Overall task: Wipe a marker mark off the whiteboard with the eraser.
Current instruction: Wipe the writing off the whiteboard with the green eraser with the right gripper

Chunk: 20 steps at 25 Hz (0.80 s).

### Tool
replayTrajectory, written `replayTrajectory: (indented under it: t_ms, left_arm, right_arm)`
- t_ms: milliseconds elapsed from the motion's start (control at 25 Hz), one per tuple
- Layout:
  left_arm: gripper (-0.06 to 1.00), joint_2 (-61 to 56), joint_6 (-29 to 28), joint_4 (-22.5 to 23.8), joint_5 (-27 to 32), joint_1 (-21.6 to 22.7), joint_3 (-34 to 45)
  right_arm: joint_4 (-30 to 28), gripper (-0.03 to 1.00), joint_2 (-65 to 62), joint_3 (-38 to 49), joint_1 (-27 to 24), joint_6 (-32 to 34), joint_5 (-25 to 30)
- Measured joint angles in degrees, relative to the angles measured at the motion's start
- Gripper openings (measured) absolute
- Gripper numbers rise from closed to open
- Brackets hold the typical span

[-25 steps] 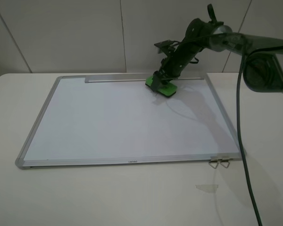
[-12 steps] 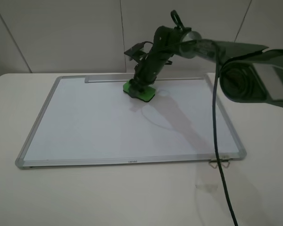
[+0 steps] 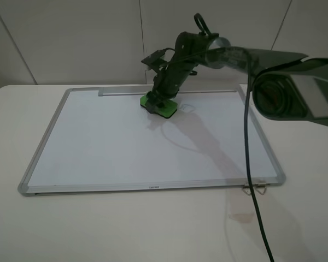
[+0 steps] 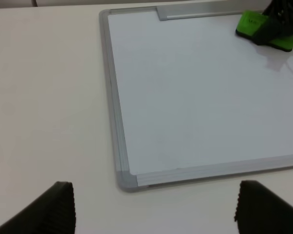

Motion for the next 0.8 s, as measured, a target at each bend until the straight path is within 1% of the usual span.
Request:
replayTrajectory:
  t_ms: [240,360,520,600,800]
  left_arm:
    - [0.69,0.0,0.0,0.0,0.0,0.0,0.0]
    - [0.69,0.0,0.0,0.0,0.0,0.0,0.0]
    - [0.69,0.0,0.0,0.0,0.0,0.0,0.0]
    - [0.69,0.0,0.0,0.0,0.0,0.0,0.0]
    - [0.69,0.0,-0.2,0.0,0.0,0.0,0.0]
  right_arm:
    - [-0.3,0.59,0.0,0.0,-7.4,0.2,0.3]
    - [-0.3,0.59,-0.1,0.0,-8.6,0.0,1.4]
    - [0.0,0.59,-0.1,0.0,-8.2,0.0,1.2]
    - [0.2,0.59,-0.1,0.0,-7.2,0.0,0.1]
    - [2.1,0.59,0.5,0.1,-0.9,0.0,-4.2]
